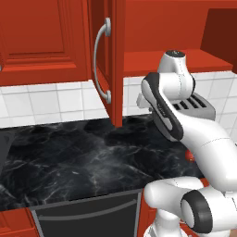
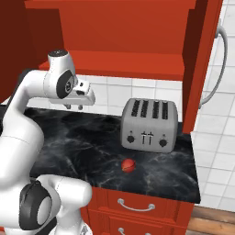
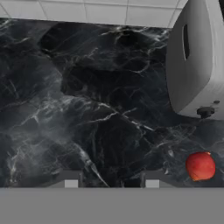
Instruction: Pick the onion from the counter and place it in the cabinet. Then close the cabinet.
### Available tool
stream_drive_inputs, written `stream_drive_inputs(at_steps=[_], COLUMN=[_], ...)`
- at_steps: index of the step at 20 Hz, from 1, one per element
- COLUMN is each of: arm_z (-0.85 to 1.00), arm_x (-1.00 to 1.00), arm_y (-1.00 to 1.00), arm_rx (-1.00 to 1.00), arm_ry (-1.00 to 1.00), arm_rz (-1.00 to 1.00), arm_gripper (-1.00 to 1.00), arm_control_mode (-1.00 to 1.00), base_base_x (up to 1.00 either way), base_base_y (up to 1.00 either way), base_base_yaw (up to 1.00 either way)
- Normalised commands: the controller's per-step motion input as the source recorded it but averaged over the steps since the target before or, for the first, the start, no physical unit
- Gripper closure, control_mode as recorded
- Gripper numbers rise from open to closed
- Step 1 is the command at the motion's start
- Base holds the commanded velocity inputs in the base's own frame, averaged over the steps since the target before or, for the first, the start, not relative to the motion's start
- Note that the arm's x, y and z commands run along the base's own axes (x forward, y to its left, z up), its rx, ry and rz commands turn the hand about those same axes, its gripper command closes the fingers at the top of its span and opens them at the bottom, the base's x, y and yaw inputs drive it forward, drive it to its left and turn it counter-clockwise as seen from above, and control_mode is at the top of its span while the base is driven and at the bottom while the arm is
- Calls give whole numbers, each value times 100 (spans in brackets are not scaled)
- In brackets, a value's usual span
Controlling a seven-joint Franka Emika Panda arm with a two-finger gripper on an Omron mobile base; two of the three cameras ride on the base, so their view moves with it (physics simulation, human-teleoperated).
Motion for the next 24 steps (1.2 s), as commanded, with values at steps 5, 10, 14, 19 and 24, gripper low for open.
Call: stream_drive_inputs(at_steps=[5,10,14,19,24], arm_z=[-11,-39,-37,-29,-27], arm_x=[0,-1,-11,-17,-2], arm_y=[0,-12,-33,-41,-62], arm_rx=[0,0,0,0,0], arm_ry=[0,1,6,7,7], arm_rz=[-2,-13,-12,-11,-13], arm_gripper=[-100,-100,-100,-100,-100], arm_control_mode=[-100,-100,-100,-100,-100], base_base_x=[0,0,0,0,0], base_base_y=[0,0,0,0,0], base_base_yaw=[0,0,0,0,0])
